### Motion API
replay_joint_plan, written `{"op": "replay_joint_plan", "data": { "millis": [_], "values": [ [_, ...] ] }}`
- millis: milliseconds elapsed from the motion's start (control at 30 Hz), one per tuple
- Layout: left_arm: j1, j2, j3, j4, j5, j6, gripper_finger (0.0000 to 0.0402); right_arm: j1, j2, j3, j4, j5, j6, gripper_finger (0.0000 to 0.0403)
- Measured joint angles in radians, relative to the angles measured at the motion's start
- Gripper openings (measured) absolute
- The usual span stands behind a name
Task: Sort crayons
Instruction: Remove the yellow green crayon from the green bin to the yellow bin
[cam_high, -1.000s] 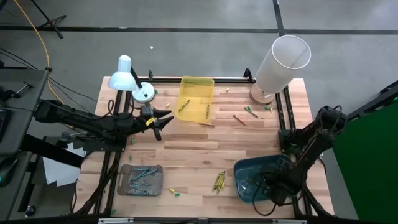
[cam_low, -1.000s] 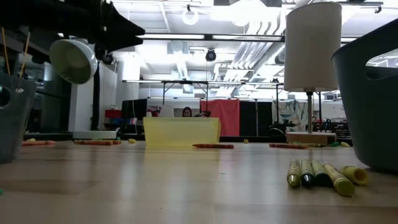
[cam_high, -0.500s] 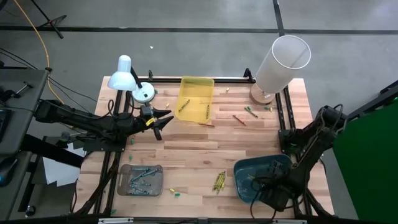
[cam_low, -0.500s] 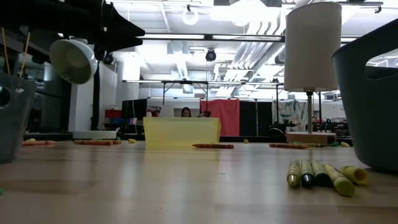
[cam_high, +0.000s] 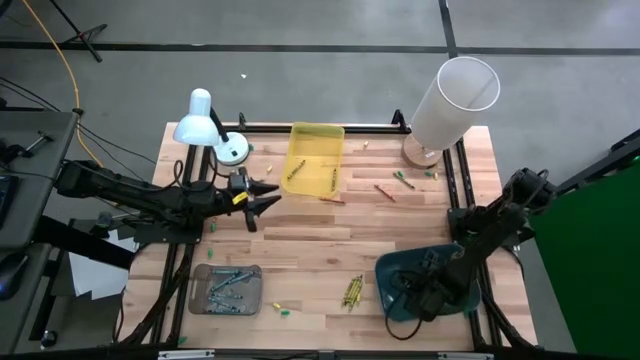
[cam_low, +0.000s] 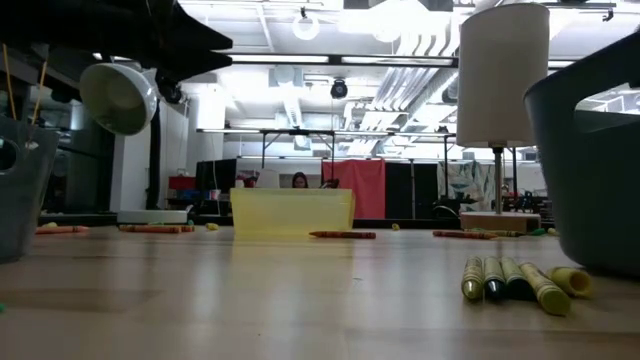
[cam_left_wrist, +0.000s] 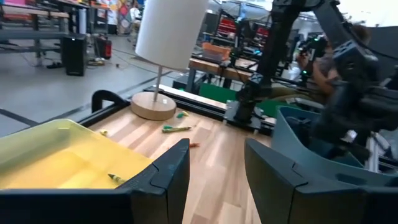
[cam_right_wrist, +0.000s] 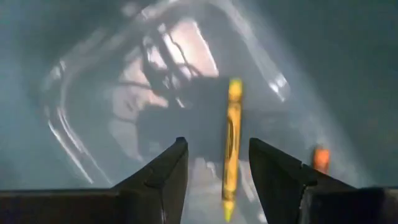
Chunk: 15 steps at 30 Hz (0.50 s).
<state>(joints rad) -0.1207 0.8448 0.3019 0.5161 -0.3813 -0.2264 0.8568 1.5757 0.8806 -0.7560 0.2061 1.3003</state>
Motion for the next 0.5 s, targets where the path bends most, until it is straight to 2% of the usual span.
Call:
{"op": "replay_joint_plan", "data": {
  "millis": [167,333,500],
  "values": [
    [0.0,0.0,0.0,-0.003,0.013,-0.006,0.014,-0.002,0.0,-0.072,0.023,-0.025,0.039,0.0161],
    [0.0,0.0,0.0,-0.003,0.028,-0.026,0.014,-0.001,-0.007,-0.15,0.139,-0.044,0.044,0.0161],
    [0.0,0.0,0.0,-0.004,0.033,-0.032,0.014,-0.001,-0.006,-0.166,0.165,-0.043,0.044,0.0156]
  ]
}}
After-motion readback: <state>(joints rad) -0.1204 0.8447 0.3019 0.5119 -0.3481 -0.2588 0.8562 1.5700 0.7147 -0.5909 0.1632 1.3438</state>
